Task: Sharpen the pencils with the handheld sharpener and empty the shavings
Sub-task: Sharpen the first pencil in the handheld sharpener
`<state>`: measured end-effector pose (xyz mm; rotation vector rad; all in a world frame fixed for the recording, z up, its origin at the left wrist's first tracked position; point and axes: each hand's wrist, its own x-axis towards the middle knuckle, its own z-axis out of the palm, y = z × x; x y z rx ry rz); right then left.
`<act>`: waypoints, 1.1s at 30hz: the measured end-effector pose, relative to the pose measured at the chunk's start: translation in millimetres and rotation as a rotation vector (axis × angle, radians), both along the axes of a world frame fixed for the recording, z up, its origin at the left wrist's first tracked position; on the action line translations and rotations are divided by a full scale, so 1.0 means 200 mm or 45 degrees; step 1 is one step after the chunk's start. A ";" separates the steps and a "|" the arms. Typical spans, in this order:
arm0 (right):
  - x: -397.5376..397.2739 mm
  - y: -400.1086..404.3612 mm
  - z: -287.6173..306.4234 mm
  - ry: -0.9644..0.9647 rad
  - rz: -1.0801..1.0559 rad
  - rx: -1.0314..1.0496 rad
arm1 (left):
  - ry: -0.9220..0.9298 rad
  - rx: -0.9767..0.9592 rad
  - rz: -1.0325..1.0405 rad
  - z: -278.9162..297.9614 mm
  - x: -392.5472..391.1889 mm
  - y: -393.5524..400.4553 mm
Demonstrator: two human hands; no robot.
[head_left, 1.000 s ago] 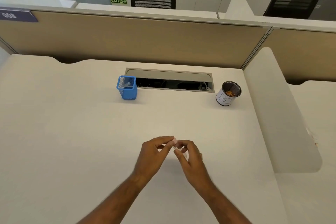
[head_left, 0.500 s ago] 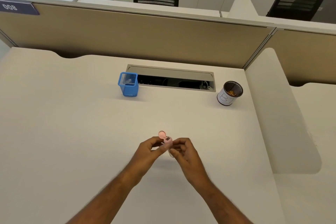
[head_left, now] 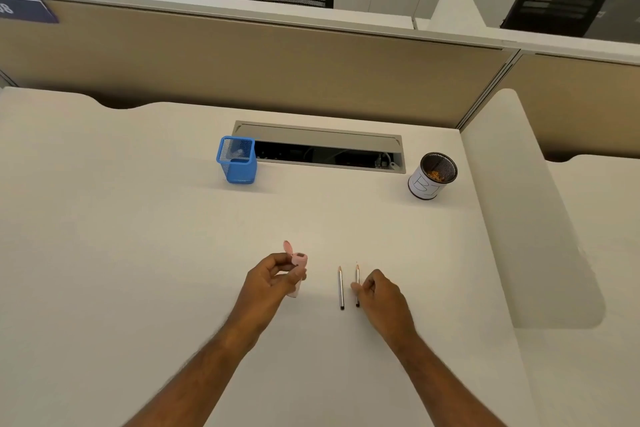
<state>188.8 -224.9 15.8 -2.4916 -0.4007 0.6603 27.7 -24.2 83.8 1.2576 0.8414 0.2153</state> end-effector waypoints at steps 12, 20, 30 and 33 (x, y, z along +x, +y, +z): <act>0.02 -0.01 0.04 -0.114 0.092 -0.097 | 0.031 0.125 -0.125 0.01 -0.04 0.02; -0.01 -0.01 0.33 0.153 0.120 0.539 | 0.064 0.286 -0.216 0.03 -0.04 0.05; -0.08 0.07 0.47 0.060 0.209 0.698 | -0.034 0.355 -0.292 0.12 -0.05 0.06; -0.08 0.08 0.48 0.026 0.226 0.724 | -0.048 0.353 -0.294 0.13 -0.07 0.08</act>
